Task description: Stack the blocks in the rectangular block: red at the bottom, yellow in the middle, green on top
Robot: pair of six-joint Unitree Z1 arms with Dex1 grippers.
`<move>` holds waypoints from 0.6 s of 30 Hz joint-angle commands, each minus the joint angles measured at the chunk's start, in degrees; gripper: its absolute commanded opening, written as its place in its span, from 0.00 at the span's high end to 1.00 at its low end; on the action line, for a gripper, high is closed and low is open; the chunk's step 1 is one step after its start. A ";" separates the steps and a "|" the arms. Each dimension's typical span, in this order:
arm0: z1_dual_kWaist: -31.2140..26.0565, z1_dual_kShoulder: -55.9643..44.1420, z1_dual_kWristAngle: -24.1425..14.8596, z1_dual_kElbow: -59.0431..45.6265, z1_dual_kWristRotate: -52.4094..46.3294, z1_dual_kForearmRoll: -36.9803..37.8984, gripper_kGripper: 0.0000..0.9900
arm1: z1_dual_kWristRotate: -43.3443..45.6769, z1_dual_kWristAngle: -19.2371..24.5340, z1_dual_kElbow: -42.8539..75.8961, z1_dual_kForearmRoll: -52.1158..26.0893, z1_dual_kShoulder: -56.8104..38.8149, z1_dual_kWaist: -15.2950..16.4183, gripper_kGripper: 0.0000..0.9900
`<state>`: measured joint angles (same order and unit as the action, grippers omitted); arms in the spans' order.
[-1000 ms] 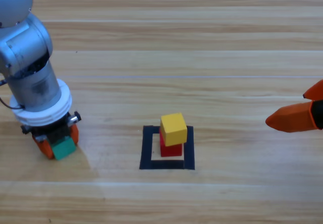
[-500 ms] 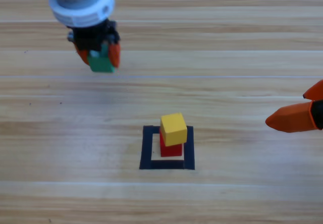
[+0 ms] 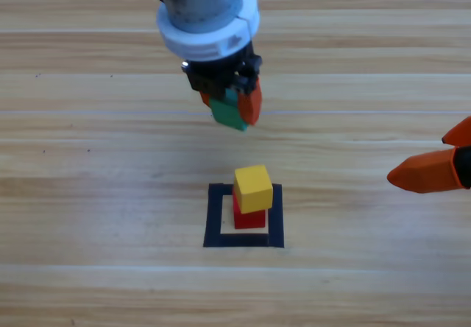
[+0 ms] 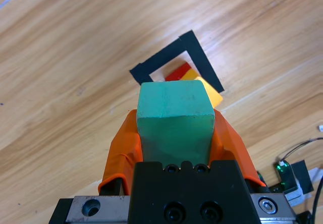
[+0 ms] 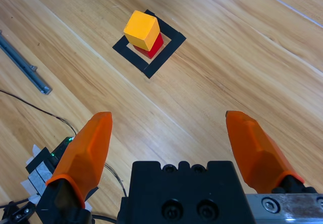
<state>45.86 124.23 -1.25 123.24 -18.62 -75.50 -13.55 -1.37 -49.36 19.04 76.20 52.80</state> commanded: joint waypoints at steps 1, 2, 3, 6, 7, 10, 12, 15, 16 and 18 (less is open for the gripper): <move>2.30 3.65 0.02 1.38 -11.97 -2.11 1.00 | 0.10 0.49 0.40 -0.50 2.90 -1.65 0.00; 2.30 3.48 -0.24 0.94 -16.54 -2.55 1.00 | 0.10 0.41 0.40 -0.50 2.90 -1.65 0.00; 2.39 3.56 -0.42 1.30 -19.18 -3.07 1.00 | 0.10 0.41 0.40 -0.50 2.90 -1.65 0.00; 2.92 3.74 -0.68 1.30 -26.65 -3.34 1.00 | 0.10 0.41 0.40 -0.50 2.90 -1.65 0.00; 3.27 3.83 -0.86 1.12 -28.32 -3.34 1.00 | 0.19 0.32 0.40 -0.50 2.90 -1.65 0.00; 3.88 4.35 -0.95 1.38 -30.43 -3.34 1.00 | 0.19 0.32 0.40 -0.50 2.90 -1.65 0.00; 4.15 4.62 -0.95 1.30 -31.31 -3.34 1.00 | 0.19 0.32 0.40 -0.50 2.98 -1.65 0.00; 4.67 5.23 -1.12 1.21 -32.45 -3.34 1.00 | 0.28 0.32 0.40 -0.50 2.98 -1.65 0.00; 4.76 5.41 -1.12 1.21 -32.80 -3.34 1.00 | 0.28 0.32 0.40 -0.50 2.90 -1.65 0.00; 5.03 6.11 -1.12 1.38 -32.98 -3.34 1.00 | 0.28 0.32 0.40 -0.50 2.98 -1.65 0.00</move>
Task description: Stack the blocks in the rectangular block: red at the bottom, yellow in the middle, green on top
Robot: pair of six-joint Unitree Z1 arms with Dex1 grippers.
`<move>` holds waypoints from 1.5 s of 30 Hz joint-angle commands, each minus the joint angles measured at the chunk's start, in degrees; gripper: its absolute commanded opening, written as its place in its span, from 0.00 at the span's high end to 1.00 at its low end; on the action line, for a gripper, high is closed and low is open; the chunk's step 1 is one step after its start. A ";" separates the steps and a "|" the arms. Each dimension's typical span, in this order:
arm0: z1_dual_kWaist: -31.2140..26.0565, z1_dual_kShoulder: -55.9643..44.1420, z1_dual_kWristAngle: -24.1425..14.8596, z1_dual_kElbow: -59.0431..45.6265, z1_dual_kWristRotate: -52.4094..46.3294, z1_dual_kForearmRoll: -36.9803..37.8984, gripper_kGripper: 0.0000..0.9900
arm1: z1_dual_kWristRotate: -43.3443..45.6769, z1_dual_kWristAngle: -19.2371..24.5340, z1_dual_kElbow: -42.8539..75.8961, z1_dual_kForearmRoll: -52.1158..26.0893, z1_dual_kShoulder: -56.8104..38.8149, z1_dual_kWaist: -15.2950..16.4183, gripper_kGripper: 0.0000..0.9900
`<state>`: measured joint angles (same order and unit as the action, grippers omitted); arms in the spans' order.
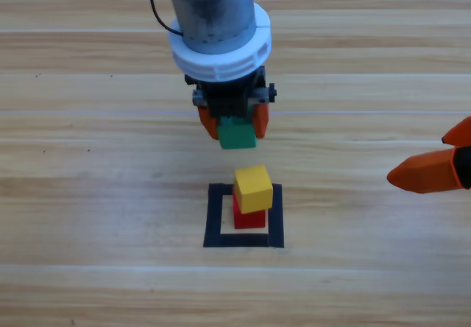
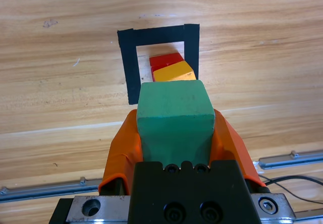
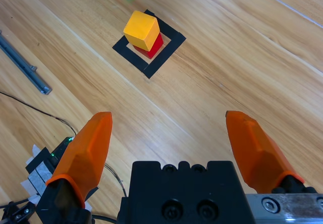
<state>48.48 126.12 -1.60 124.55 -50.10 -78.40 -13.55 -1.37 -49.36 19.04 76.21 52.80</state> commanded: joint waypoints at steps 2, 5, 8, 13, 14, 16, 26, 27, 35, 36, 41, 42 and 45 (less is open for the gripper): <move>2.58 4.84 -0.69 0.26 -1.58 -0.44 1.00 | 0.28 0.32 0.40 -0.50 2.98 -1.65 0.00; 2.85 5.54 -0.60 0.52 -1.40 -0.44 1.00 | 0.28 0.32 0.40 -0.50 3.07 -1.65 0.00; 2.93 6.07 -0.51 0.61 -1.05 -0.44 1.00 | 0.36 0.32 0.40 -0.50 3.16 -1.65 0.00; 2.93 6.42 -0.51 0.70 -0.35 -0.44 1.00 | 0.45 0.32 0.40 -0.50 3.34 -1.65 0.00; 2.93 6.42 -0.51 0.61 -0.35 -0.44 1.00 | 0.45 0.32 0.40 -0.50 3.34 -1.65 0.00; 2.93 6.42 -0.51 0.34 -0.26 -0.44 1.00 | 0.54 0.32 0.40 -0.50 3.42 -1.65 0.00; 2.93 6.51 -0.42 -0.62 -0.26 -0.44 1.00 | 0.98 0.23 0.40 -0.50 3.42 -1.65 0.00; 2.93 6.59 -0.42 -0.62 -0.26 -0.44 1.00 | 0.98 0.14 0.49 -0.50 3.42 -1.65 0.00; 2.93 7.47 -0.51 -0.62 -0.26 -0.35 1.00 | 1.16 0.06 0.31 -0.50 3.95 -1.65 0.00; 2.93 7.56 -0.51 -0.62 -0.26 -0.35 1.00 | 1.16 0.06 0.31 -0.50 4.04 -1.65 0.00; 2.93 8.26 -0.60 -0.62 -0.26 -0.35 1.00 | 1.24 0.06 0.31 -0.50 4.04 -1.65 0.00; 2.93 8.35 -0.60 -0.53 -0.26 -0.35 1.00 | 1.24 0.06 0.31 -0.50 3.95 -1.65 0.00; 2.93 8.62 -0.60 -0.36 -0.17 -0.35 1.00 | 1.33 0.06 0.40 -0.50 3.95 -1.65 0.00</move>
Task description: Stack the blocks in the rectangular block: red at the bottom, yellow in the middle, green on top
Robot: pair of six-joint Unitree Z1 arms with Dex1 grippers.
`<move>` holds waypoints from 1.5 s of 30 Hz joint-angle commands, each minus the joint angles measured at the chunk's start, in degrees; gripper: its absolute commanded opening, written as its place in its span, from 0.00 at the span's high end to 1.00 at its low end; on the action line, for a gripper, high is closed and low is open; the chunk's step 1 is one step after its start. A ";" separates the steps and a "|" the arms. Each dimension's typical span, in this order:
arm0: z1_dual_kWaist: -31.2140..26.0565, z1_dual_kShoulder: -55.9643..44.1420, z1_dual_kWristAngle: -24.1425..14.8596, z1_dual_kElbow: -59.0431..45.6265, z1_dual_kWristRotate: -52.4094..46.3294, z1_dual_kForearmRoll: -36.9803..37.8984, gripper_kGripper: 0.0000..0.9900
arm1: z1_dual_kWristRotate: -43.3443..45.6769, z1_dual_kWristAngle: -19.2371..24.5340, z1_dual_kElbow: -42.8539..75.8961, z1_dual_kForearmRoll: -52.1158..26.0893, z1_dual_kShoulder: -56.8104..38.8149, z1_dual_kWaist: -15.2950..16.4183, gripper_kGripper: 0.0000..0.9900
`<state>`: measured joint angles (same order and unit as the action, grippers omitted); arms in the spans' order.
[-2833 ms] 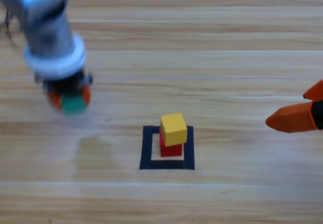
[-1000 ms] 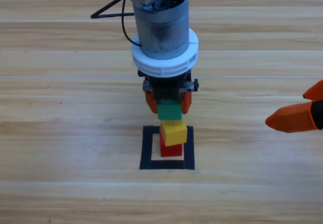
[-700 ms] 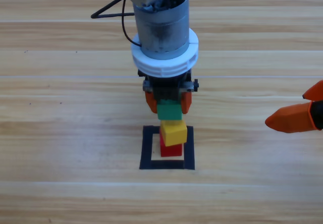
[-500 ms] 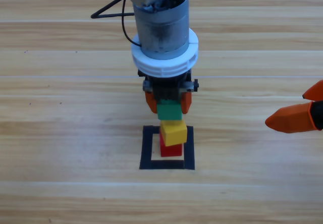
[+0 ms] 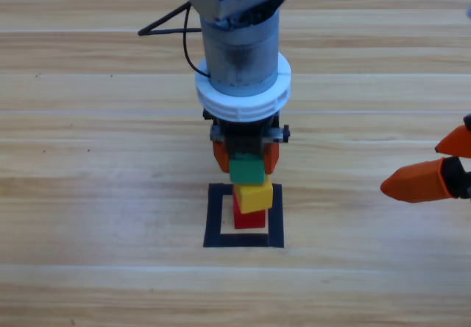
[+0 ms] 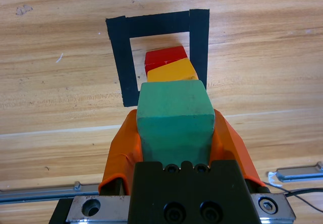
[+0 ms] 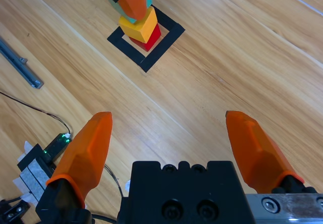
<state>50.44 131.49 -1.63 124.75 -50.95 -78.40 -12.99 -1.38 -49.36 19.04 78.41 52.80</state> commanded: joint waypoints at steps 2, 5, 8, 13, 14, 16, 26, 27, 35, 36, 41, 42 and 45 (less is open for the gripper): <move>0.97 3.33 -0.57 -0.56 0.68 -0.35 1.00 | 0.77 0.06 0.40 -0.50 1.83 -1.65 0.00; 0.97 3.33 -0.66 -0.56 0.68 -0.35 1.00 | 0.77 -0.03 0.31 -0.50 1.83 -1.65 0.00; 0.97 3.24 -0.66 -0.47 0.68 -0.35 1.00 | 0.86 -0.12 0.40 -0.50 1.83 -1.65 0.00; 1.15 3.07 -0.66 -0.47 0.68 -0.35 1.00 | 1.30 -0.65 0.40 -0.50 2.18 -1.65 0.00; 1.15 2.98 -0.66 -0.47 0.68 -0.35 1.00 | 1.30 -0.82 0.40 -0.50 2.27 -1.65 0.00; 1.24 2.98 -0.66 -0.56 0.68 -0.35 1.00 | 1.30 -1.00 0.40 -0.50 2.53 -1.65 0.00; 1.59 2.80 -0.83 -0.65 0.50 -0.35 1.00 | 1.47 -1.08 0.31 -0.50 3.06 -1.65 0.00; 1.68 2.80 -0.83 -0.65 0.42 -0.44 1.00 | 1.47 -1.08 0.31 -0.50 3.15 -1.65 0.00; 1.76 3.07 -0.92 -0.65 0.33 -0.35 1.00 | 1.56 -1.08 0.31 -0.50 3.15 -1.65 0.00; 1.76 3.16 -0.92 -0.65 0.33 -0.35 1.00 | 1.56 -1.17 0.31 -0.50 3.15 -1.65 0.00; 1.76 3.16 -1.27 -0.65 0.33 -0.35 1.00 | 1.56 -1.17 0.31 -0.50 3.24 -1.65 0.00; 1.76 3.24 -1.36 -0.65 0.33 -0.35 1.00 | 1.56 -1.08 0.31 -0.50 3.24 -1.65 0.00; 1.76 3.42 -1.36 -0.74 0.33 -0.44 1.00 | 1.56 -1.26 0.31 -0.58 3.15 -1.65 0.00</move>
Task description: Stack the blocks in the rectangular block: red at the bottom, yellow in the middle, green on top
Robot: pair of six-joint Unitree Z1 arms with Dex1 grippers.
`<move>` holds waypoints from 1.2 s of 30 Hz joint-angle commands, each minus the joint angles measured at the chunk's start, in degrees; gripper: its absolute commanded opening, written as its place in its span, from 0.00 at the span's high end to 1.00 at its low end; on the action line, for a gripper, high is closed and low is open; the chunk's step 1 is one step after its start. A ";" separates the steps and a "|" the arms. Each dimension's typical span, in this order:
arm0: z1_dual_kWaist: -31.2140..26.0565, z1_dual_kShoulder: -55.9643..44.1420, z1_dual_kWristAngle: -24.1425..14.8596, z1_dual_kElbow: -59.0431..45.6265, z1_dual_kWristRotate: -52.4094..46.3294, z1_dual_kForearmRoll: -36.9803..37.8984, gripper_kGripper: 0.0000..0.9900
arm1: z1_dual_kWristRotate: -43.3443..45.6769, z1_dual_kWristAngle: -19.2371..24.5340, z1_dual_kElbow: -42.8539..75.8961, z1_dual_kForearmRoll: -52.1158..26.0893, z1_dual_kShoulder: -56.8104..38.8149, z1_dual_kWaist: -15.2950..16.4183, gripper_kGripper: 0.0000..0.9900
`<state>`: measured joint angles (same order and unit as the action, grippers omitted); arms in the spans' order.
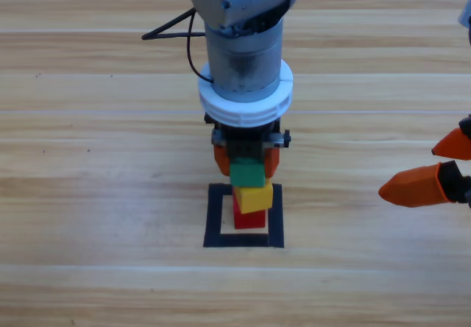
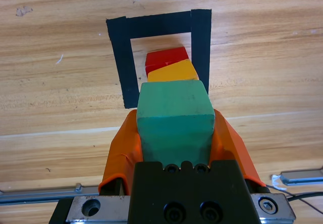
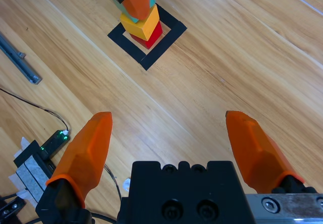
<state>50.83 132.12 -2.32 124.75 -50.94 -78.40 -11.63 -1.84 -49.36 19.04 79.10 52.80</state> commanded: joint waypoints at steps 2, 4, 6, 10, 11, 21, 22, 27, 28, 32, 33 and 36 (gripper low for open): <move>1.38 2.88 -0.67 -0.74 0.32 -0.35 1.00 | 0.21 -0.79 0.31 -0.50 2.55 -1.65 0.00; 1.38 2.79 -0.67 -0.65 0.32 -0.35 1.00 | 0.21 -0.79 0.31 -0.58 2.46 -1.65 0.00; 1.38 2.88 -0.67 -0.65 0.32 -0.35 1.00 | 0.21 -0.79 0.31 -0.50 2.46 -1.65 0.00; 1.38 2.97 -0.67 -0.65 0.32 -0.35 1.00 | 0.29 -0.79 0.31 -0.50 2.46 -1.65 0.00; 1.38 3.05 -0.67 -0.65 0.32 -0.35 1.00 | 0.29 -0.79 0.31 -0.50 2.46 -1.65 0.00; 1.38 3.23 -0.76 -0.74 0.32 -0.35 1.00 | 0.29 -0.70 0.40 -0.50 2.55 -1.65 0.00; 1.38 3.23 -0.76 -0.65 0.32 -0.35 1.00 | 0.29 -0.70 0.31 -0.50 2.55 -1.65 0.00; 1.47 3.32 -0.76 -0.74 0.23 -0.35 0.97 | 0.29 -0.62 0.31 -0.58 2.55 -1.65 0.00; 1.47 3.23 -0.76 -0.65 0.23 -0.35 0.94 | 0.38 -0.62 0.31 -0.58 2.55 -1.65 0.00; 1.73 3.23 -0.84 -0.47 0.06 -0.35 0.74 | 0.29 -0.62 0.58 -0.50 2.11 -1.65 0.00; 1.73 3.23 -0.84 -0.47 0.06 -0.35 0.68 | 0.29 -0.70 0.67 -0.41 1.84 -1.65 0.00; 1.73 2.70 -1.02 -0.56 -0.03 -0.44 0.50 | 0.21 -1.06 0.67 -0.32 0.88 -1.65 0.00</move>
<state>50.94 132.56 -2.40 124.75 -50.95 -78.40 -11.51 -1.90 -49.36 19.04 79.11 52.80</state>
